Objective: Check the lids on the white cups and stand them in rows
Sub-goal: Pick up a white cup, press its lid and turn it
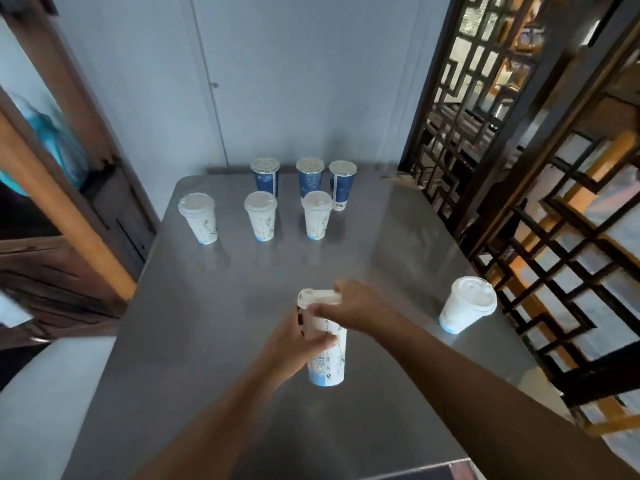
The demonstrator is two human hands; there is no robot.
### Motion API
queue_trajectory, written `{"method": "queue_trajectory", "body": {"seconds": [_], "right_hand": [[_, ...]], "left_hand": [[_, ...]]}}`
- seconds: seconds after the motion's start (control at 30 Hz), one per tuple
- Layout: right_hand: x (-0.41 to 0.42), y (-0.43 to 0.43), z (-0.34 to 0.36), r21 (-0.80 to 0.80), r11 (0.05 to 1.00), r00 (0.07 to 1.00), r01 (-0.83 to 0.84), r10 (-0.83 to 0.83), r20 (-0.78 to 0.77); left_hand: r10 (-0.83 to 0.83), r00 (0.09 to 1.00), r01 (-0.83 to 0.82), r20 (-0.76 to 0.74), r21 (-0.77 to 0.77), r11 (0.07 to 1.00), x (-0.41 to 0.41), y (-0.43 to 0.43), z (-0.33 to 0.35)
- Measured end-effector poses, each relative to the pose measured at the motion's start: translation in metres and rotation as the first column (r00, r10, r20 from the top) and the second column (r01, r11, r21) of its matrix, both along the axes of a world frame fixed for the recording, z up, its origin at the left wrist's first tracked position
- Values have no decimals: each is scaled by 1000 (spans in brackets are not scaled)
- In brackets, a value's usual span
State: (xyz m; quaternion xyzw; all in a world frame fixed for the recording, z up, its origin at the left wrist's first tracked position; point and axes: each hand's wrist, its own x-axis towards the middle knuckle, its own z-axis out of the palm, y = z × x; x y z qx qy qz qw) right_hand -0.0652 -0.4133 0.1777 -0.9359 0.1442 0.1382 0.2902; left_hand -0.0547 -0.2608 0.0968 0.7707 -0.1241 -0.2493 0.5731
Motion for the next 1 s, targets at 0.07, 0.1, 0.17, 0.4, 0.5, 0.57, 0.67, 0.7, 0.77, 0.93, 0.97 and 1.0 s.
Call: {"method": "queue_trajectory", "body": {"seconds": [0.07,0.1,0.17,0.4,0.5,0.57,0.67,0.7,0.77,0.93,0.97,1.0], "right_hand": [[9,13,10,24,999,999,-29,29,-18],[13,18,17,57,998,999,-40,41,-18],[21,34,29,186,982,999,-42,47,-23],[37,84,50,416,908,998,-47,56,-9],[40,93,58,454,887,997,-81,77,28],[41,96,60,432,895,993,-115,102,54],[44,98,59,374,915,989,-148,138,54],[45,97,58,366,917,987,-159,150,52],[46,95,56,353,918,984,-180,172,54],[43,99,40,180,957,970,-227,205,133],[39,101,33,165,960,967,-225,200,156],[35,103,24,167,963,968,-212,183,172]], "left_hand": [[-14,999,13,-41,-26,1000,8,20,8],[-20,998,18,-61,-29,999,12,32,12],[-44,997,43,-69,-20,999,21,60,21],[-55,996,57,68,-19,998,36,131,51],[-40,998,44,52,-77,996,37,143,60],[-29,998,34,53,-91,995,38,146,63],[-25,999,30,41,-107,994,38,147,61],[-25,999,29,41,-108,994,37,147,59],[-16,999,20,41,-110,994,37,146,57],[-37,998,40,45,-71,997,39,146,39],[-35,998,38,47,-55,998,40,146,33],[-29,998,31,48,-40,999,40,146,26]]}}
